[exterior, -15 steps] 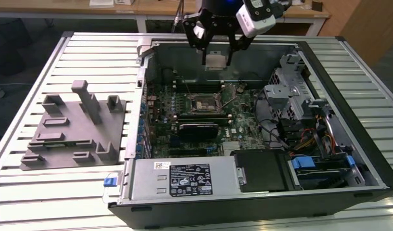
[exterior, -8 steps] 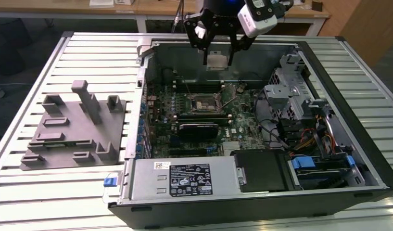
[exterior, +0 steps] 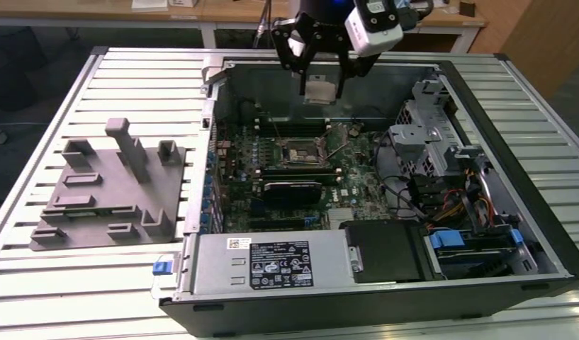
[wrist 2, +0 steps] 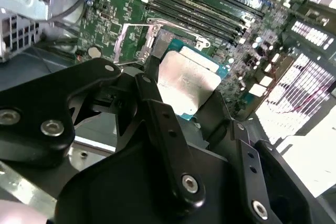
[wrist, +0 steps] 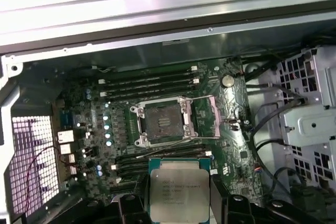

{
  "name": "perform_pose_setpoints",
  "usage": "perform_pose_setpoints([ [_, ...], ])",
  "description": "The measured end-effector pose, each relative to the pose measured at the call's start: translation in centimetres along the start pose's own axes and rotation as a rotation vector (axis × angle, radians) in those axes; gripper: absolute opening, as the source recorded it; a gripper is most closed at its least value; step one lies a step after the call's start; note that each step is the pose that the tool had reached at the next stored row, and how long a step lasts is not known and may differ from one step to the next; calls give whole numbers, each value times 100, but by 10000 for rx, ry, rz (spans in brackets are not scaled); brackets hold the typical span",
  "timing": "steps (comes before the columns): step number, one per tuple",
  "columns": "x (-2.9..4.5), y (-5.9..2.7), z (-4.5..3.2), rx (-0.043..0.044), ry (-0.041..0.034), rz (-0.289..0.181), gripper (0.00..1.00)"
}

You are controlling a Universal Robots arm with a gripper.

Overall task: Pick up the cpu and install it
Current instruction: 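Place the cpu into insertion slot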

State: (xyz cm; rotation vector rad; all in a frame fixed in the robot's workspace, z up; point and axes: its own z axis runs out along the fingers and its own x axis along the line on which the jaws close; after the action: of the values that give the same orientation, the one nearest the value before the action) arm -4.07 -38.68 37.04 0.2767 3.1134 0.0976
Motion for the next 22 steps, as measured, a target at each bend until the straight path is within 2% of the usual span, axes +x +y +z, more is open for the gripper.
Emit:
perform_pose_setpoints([
  [22, 1, -3, 46, 42, -254, 3996, 54],
])
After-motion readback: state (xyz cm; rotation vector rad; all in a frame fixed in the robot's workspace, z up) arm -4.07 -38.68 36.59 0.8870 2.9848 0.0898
